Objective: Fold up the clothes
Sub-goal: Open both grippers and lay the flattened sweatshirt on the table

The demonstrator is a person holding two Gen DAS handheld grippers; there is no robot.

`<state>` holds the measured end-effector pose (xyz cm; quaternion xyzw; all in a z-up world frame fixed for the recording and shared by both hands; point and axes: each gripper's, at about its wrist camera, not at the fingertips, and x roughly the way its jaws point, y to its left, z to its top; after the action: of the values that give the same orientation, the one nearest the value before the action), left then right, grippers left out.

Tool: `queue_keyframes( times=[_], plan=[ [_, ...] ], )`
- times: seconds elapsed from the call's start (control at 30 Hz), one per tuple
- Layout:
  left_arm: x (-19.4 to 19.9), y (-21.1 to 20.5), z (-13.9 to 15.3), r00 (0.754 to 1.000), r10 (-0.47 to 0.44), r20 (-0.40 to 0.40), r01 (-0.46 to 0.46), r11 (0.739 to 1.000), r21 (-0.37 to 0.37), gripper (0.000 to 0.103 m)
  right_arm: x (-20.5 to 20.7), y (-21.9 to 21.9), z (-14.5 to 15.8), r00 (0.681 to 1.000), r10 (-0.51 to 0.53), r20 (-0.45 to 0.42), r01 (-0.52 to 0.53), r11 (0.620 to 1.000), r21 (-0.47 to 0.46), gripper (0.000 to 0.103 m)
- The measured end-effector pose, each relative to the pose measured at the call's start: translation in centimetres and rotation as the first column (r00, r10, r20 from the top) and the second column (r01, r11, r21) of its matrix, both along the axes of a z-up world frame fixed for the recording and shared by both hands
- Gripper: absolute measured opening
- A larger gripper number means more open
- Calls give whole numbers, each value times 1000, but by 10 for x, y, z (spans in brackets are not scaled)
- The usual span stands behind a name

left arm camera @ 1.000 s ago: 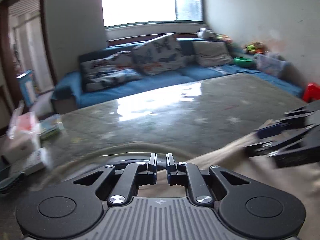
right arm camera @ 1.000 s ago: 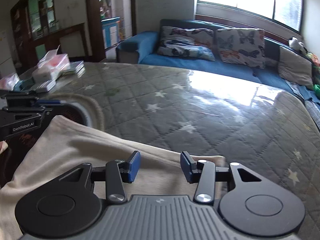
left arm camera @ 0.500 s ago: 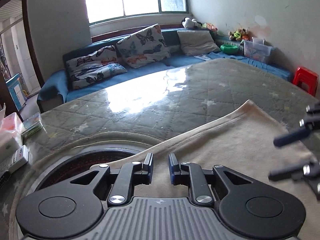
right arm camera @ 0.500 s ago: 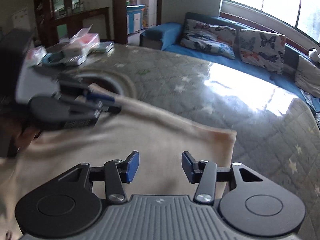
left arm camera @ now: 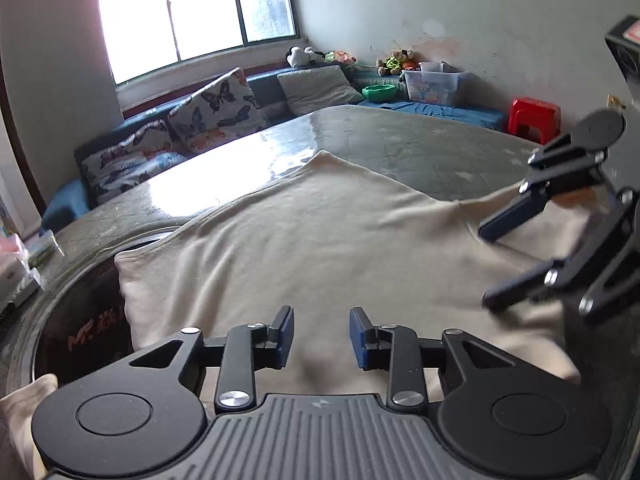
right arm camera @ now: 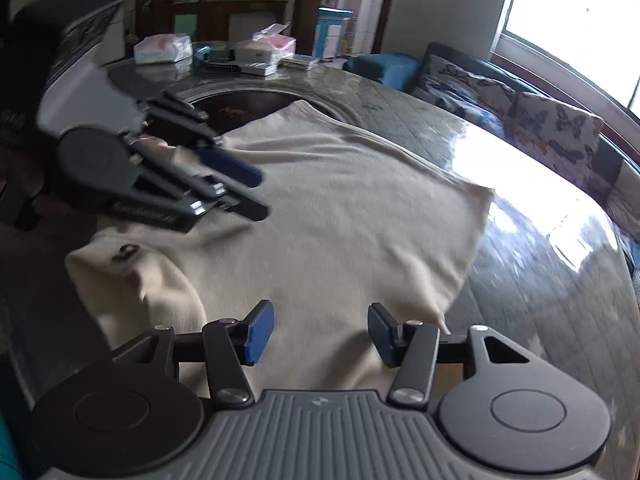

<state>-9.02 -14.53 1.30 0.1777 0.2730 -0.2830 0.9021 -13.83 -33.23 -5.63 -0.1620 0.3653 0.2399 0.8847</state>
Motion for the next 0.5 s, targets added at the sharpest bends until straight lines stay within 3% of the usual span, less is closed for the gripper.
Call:
queue_keyframes(
  times=[0.27, 0.43, 0.5],
  plan=[
    [-25, 0, -5, 998, 53, 38, -52, 998, -19, 43, -38, -57, 7, 979, -203, -6, 202, 969, 141, 55],
    [-32, -1, -6, 995, 82, 48, -81, 997, -15, 46, -42, -109, -5, 924, -375, -74, 382, 896, 228, 55],
    [-34, -1, -7, 995, 85, 50, -85, 996, -13, 48, -44, -123, -9, 902, -428, -54, 429, 880, 205, 55]
  ],
)
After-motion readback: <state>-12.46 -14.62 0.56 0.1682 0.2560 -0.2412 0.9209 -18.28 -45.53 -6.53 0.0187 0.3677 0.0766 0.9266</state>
